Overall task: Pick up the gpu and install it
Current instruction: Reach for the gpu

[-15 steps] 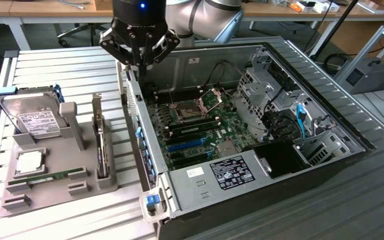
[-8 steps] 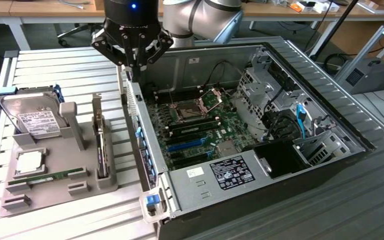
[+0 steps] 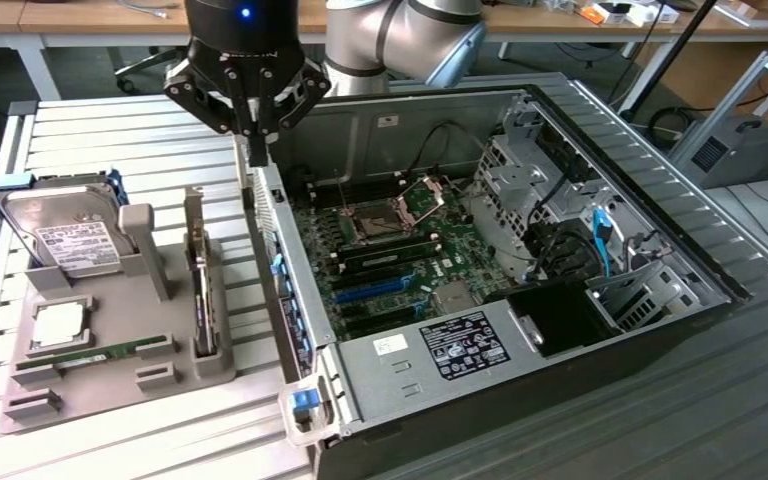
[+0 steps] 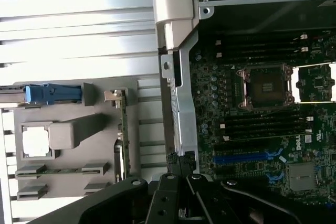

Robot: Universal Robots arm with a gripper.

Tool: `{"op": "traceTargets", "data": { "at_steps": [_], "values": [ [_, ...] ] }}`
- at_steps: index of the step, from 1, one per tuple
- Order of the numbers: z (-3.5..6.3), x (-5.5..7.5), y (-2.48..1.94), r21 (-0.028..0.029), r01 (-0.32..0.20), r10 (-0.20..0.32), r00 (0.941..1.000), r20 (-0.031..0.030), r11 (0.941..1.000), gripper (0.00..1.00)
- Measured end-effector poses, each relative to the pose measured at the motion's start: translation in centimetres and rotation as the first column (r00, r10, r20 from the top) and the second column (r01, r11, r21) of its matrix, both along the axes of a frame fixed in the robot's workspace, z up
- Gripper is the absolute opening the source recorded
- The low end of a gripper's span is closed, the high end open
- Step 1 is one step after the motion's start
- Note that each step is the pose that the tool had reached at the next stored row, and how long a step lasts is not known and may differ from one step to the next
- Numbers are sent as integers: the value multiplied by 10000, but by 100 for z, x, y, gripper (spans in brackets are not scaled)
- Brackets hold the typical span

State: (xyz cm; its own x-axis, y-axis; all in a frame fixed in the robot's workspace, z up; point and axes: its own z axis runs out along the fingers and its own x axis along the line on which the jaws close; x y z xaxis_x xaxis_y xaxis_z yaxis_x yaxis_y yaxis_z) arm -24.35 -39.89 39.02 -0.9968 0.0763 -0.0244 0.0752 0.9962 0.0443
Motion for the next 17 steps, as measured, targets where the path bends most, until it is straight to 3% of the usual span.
{"op": "traceTargets", "data": {
  "at_steps": [17],
  "values": [
    [-9, -307, 0, 0, 4, -4, 10000, 0, 10000, 11]
  ]
}}
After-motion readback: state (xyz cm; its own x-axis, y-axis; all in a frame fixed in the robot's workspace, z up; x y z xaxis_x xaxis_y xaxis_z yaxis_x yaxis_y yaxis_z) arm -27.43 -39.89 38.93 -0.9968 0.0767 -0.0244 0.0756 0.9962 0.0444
